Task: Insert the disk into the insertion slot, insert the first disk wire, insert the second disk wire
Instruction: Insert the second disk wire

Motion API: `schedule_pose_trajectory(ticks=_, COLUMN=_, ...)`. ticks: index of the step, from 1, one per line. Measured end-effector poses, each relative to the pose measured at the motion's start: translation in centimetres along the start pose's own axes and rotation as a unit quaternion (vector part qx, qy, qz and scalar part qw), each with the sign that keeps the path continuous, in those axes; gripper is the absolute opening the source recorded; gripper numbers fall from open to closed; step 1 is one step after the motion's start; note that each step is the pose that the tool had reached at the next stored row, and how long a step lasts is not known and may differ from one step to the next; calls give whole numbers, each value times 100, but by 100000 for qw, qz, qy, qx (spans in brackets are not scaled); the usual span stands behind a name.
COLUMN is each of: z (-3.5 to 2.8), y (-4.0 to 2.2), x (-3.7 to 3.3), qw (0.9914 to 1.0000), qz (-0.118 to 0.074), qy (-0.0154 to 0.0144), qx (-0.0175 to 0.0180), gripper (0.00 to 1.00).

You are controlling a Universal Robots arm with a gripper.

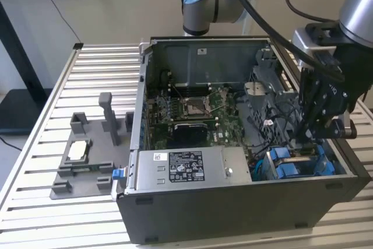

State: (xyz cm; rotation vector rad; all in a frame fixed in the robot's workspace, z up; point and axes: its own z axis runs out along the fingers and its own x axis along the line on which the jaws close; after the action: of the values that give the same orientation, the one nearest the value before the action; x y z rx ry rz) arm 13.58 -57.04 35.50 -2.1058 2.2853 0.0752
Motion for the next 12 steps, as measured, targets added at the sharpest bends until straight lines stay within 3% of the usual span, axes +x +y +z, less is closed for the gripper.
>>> schedule_pose_trajectory(ticks=12, z=16, y=-25, x=3, qw=99999, qz=483, qy=-12, qx=22, gripper=16)
